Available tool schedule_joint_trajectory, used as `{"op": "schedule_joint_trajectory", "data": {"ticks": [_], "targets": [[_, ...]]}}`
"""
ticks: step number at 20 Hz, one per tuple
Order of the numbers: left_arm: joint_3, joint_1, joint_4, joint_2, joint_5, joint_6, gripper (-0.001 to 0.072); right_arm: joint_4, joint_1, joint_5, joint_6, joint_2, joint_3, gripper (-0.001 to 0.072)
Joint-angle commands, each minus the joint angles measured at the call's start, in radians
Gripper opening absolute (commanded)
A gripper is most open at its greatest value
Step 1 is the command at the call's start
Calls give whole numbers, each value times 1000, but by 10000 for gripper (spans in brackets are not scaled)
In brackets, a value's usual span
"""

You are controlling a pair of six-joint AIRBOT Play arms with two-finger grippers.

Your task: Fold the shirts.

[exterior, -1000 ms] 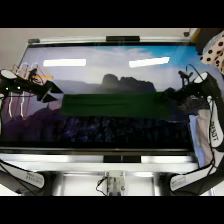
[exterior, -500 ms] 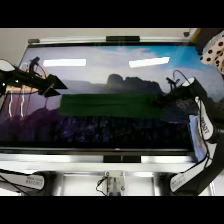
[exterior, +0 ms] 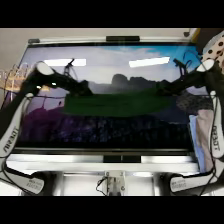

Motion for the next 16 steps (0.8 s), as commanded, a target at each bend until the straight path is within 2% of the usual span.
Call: {"op": "schedule_joint_trajectory", "data": {"ticks": [1,4,7,13,16], "targets": [[-2,-200,-100,-105,197,-1,33,7,2,129,63,150,13,59],[1,-295,-295,-195,325,8,33,8,2,202,117,257,13,59],[5,-366,-526,-257,359,117,33,8,1,241,160,352,13,59],[5,-447,-544,-293,348,90,32,31,2,232,220,442,13,59],[5,-391,-541,-280,320,95,31,67,7,169,241,435,13,59]]}}
